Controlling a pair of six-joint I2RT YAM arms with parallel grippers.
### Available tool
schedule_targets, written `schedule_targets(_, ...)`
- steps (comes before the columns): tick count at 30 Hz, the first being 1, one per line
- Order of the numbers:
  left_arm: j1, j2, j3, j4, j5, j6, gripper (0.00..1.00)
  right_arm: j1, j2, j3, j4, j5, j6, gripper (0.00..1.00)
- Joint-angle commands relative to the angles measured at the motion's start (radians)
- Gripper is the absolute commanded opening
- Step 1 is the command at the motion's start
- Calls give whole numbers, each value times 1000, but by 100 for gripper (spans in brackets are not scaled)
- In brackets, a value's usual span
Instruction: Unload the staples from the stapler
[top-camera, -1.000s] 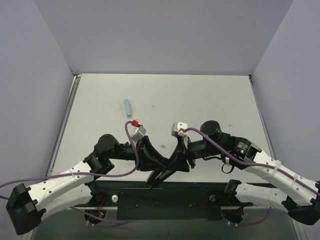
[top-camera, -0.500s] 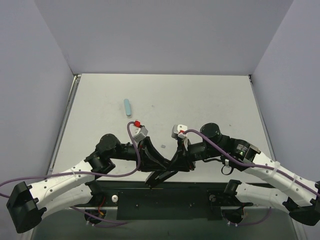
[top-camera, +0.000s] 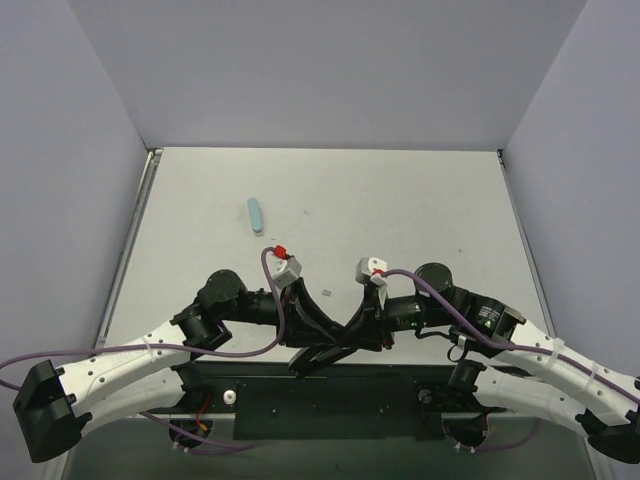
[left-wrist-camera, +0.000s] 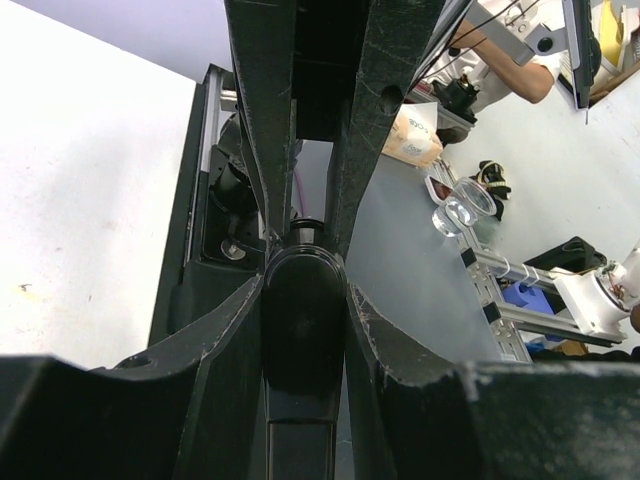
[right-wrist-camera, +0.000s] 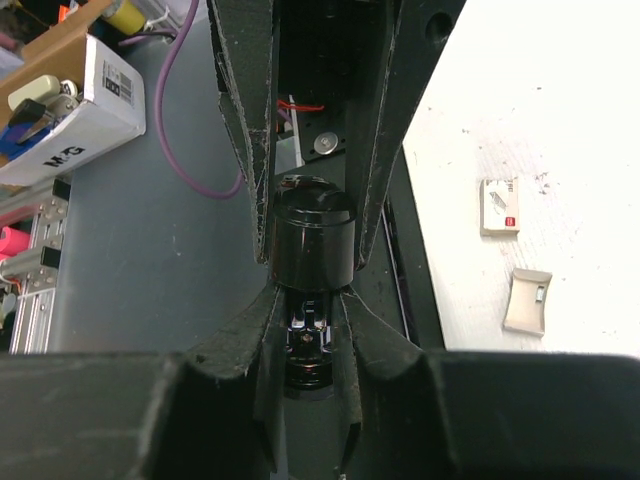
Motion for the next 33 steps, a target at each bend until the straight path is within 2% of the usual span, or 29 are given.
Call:
schedule_targets(1, 0, -61, 96, 99, -55, -6, 0, 12, -63, -74, -24, 30, 26, 0)
schedule_targets(22, 0, -168, 74, 88, -239, -17, 0, 24, -154, -269, 146, 27, 176, 0)
schedule_targets(33, 0, -161, 70, 119, -256, -29, 0, 42, -169, -301, 209, 39, 211, 0)
